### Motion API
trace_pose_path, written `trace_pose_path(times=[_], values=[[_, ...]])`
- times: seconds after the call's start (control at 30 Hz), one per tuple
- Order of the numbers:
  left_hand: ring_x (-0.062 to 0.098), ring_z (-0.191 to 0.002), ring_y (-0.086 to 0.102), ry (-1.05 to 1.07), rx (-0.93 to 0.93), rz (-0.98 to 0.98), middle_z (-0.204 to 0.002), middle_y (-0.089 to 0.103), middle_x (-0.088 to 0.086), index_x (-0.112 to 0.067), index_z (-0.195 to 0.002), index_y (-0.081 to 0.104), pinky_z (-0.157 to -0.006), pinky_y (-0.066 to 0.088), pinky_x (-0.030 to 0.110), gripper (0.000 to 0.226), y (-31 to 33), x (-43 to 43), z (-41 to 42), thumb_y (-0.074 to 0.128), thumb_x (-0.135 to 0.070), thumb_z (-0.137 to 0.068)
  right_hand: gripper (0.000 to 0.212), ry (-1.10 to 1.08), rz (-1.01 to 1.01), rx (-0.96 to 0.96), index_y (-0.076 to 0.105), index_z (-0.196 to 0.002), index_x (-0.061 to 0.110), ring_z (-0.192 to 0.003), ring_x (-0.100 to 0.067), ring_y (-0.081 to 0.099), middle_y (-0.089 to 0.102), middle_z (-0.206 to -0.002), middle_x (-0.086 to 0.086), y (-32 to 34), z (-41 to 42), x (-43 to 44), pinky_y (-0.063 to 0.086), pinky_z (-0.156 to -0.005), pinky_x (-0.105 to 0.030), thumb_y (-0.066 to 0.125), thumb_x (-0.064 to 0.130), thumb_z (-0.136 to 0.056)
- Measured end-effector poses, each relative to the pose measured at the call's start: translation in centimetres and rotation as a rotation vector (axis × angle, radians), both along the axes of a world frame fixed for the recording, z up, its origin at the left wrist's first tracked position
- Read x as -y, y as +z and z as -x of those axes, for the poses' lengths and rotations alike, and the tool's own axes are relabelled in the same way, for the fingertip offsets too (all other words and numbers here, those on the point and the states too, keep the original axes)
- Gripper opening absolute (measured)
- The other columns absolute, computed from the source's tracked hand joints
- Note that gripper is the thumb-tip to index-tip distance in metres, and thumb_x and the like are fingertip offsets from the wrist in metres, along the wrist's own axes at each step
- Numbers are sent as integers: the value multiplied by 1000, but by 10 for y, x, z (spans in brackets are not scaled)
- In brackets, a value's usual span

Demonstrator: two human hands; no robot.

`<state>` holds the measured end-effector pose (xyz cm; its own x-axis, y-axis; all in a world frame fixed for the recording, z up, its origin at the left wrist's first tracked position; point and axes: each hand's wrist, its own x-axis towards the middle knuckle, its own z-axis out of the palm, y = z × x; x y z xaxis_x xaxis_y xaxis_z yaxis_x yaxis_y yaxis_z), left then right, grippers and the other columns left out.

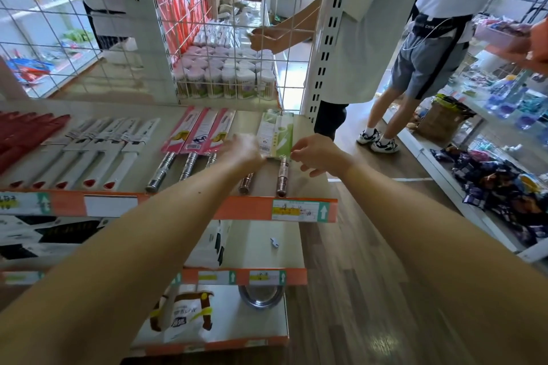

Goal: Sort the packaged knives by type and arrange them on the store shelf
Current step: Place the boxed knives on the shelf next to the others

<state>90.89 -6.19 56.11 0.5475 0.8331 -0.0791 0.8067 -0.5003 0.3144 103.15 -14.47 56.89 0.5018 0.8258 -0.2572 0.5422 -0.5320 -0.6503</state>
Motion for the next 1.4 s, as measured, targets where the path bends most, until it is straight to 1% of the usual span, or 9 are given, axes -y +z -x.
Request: trace_pose_path(times=[0.2, 0.43, 0.6, 0.73, 0.93, 1.03, 1.23, 1.3, 1.4], values=[[20, -78, 54, -9, -39, 130, -68, 45, 3, -11, -84, 48, -48, 38, 21, 26, -2, 1, 4, 72, -21, -81, 24, 20, -9, 12, 63, -112, 6, -80, -18, 62, 60, -91, -7, -6, 13, -3, 58, -71, -33, 55, 18, -93], [17, -67, 50, 28, -66, -21, -82, 50, 7, -3, -96, 55, -58, 46, 25, 13, 4, -3, 16, 61, -5, -86, 17, 10, -21, 7, 63, -105, 6, -76, -17, 60, 57, -78, -1, -7, 14, 0, 54, -57, -25, 57, 11, -90], [26, -98, 61, -9, -82, -177, -107, 59, 15, -1, -111, 56, -78, 53, 30, 22, 17, -1, 20, 52, 1, -89, 18, 25, -26, 35, 63, -105, 5, -78, -20, 60, 56, -76, -3, -7, 15, -2, 57, -68, -34, 54, 10, -90], [24, -89, 60, -36, -105, -184, -104, 61, 14, -2, -110, 57, -70, 49, 26, 22, 6, 11, 14, 54, 2, -88, 20, 39, -42, 53, 64, -105, 3, -78, -20, 59, 58, -81, -7, -7, 16, -1, 58, -74, -38, 55, 13, -90], [27, -102, 59, -58, -14, -66, -111, 59, 14, -4, -116, 54, -73, 43, 28, 29, -6, 25, -1, 58, -4, -88, 22, 42, -46, 61, 64, -107, 2, -78, -19, 61, 60, -86, -9, -8, 10, 2, 58, -76, -36, 55, 14, -92], [28, -101, 57, -50, 42, -20, -109, 59, 15, -4, -110, 56, -71, 39, 28, 26, -8, 19, 0, 64, -11, -86, 23, 40, -21, 70, 65, -107, 1, -81, -21, 64, 63, -89, -12, -11, 7, 3, 58, -78, -37, 56, 15, -91], [21, -77, 49, 19, 130, 110, -90, 57, 12, -3, -100, 60, -56, 36, 25, 24, -14, 10, 3, 61, -23, -88, 42, 18, -127, 199, 58, -124, 4, -110, -27, 59, 62, -123, -15, -20, 10, 0, 48, -95, -37, 59, 30, -91], [21, -76, 52, 56, 156, 177, -86, 54, 9, -3, -101, 60, -50, 35, 23, 28, -13, 9, 4, 64, -27, -87, 41, 10, -173, 214, 60, -121, 5, -108, -25, 60, 64, -118, -13, -24, 13, -2, 49, -91, -33, 61, 32, -90], [21, -75, 54, 77, 178, 210, -84, 56, 9, -1, -101, 61, -53, 40, 23, 33, -14, 9, 2, 66, -31, -86, 37, -19, -186, 173, 63, -113, 5, -96, -19, 61, 64, -103, -5, -30, 16, -6, 46, -79, -26, 67, 29, -85]])
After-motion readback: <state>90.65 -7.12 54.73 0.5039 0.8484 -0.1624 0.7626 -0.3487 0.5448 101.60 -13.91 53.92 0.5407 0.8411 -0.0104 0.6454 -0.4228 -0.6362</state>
